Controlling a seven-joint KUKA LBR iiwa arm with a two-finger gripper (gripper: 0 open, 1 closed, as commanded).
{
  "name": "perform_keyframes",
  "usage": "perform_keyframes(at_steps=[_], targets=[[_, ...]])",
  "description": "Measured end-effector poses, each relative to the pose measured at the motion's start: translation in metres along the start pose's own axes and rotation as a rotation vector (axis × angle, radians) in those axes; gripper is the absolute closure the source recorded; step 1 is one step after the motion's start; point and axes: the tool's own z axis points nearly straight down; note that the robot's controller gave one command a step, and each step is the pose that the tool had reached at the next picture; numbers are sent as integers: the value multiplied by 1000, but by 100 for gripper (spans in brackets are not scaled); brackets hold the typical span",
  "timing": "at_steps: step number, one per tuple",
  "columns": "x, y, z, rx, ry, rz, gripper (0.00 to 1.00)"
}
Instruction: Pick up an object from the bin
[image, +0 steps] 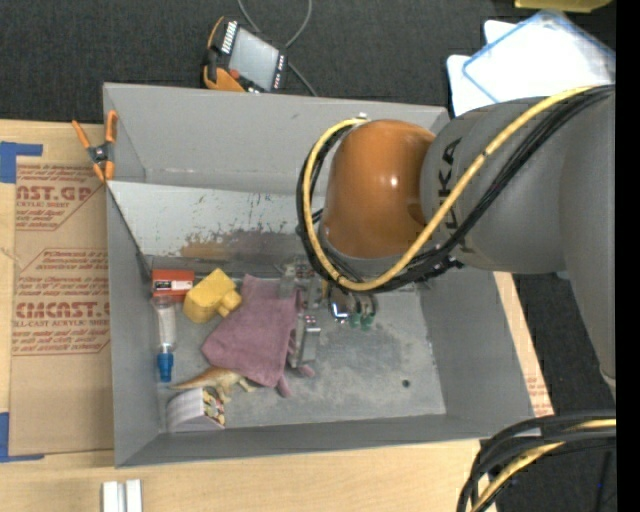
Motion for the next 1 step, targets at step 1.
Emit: perform_keyframes(at_steps=[1], targets=[[0,0,0,0,0,0,0]])
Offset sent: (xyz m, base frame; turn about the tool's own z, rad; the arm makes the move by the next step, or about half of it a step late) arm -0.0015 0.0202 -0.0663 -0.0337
